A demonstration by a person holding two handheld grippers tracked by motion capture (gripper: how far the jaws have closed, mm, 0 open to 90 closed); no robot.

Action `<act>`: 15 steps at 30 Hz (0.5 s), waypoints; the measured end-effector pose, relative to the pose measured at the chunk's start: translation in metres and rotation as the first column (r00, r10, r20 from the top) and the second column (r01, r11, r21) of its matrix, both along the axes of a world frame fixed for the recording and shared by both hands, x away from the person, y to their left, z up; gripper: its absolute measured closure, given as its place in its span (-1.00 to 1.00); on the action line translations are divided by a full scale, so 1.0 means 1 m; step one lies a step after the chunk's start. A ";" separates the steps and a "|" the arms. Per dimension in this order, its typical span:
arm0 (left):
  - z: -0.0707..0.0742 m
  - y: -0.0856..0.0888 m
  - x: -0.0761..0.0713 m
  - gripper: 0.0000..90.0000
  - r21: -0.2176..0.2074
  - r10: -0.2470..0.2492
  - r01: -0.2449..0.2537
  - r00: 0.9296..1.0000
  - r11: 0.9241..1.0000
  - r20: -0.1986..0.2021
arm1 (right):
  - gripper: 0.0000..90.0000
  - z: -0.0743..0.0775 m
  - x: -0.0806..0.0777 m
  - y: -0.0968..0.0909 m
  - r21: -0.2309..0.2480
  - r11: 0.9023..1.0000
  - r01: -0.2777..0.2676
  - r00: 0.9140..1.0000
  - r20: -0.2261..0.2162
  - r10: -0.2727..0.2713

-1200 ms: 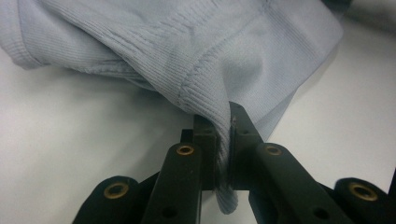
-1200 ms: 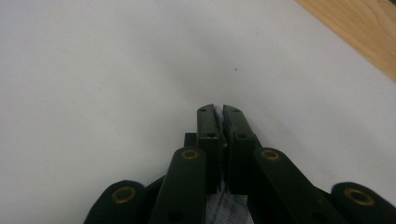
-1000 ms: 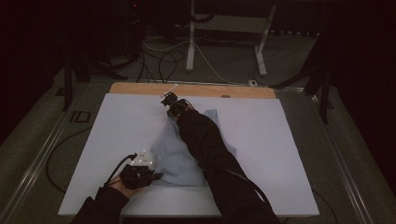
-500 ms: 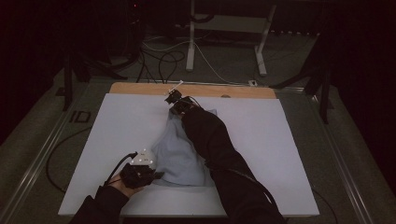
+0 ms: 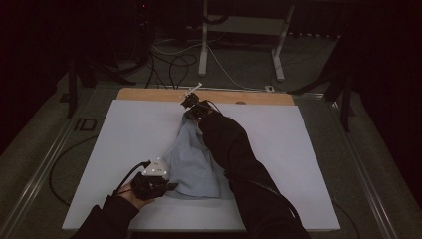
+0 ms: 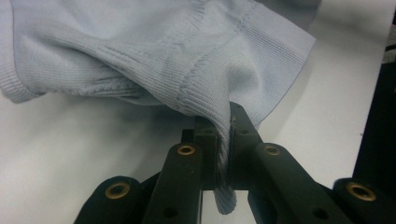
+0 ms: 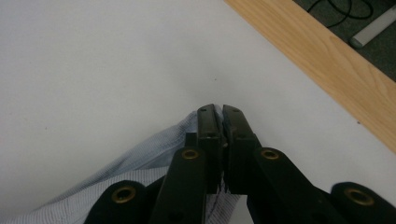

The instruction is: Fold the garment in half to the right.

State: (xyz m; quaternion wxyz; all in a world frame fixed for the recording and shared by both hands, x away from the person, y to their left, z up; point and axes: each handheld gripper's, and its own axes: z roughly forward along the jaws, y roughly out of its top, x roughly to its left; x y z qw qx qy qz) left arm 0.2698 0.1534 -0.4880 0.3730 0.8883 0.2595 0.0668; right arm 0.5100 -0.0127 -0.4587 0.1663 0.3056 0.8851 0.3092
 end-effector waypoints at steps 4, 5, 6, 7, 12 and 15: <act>0.005 -0.004 0.000 0.93 -0.004 -0.029 0.029 0.999 1.000 0.020 | 0.94 0.005 -0.001 -0.008 0.011 1.000 -0.005 1.000 0.008 0.005; 0.005 -0.004 0.000 0.93 -0.004 -0.029 0.029 0.999 1.000 0.020 | 0.94 0.005 -0.001 -0.008 0.011 1.000 -0.005 1.000 0.008 0.005; 0.005 -0.004 0.000 0.93 -0.004 -0.029 0.029 0.999 1.000 0.020 | 0.94 0.006 -0.002 -0.010 0.008 1.000 -0.002 1.000 0.012 0.002; 0.010 -0.008 0.002 0.93 0.002 -0.050 0.050 0.998 0.999 0.029 | 0.94 0.009 -0.001 -0.016 0.032 0.999 0.002 1.000 0.006 -0.002; 0.015 -0.017 0.003 0.93 0.007 -0.092 0.092 0.995 0.996 0.046 | 0.94 0.016 -0.002 -0.027 0.040 0.999 0.004 1.000 0.021 -0.005; 0.018 -0.022 0.004 0.93 0.011 -0.109 0.109 0.993 0.994 0.048 | 0.94 0.021 -0.003 -0.033 0.045 0.999 0.007 1.000 0.028 -0.009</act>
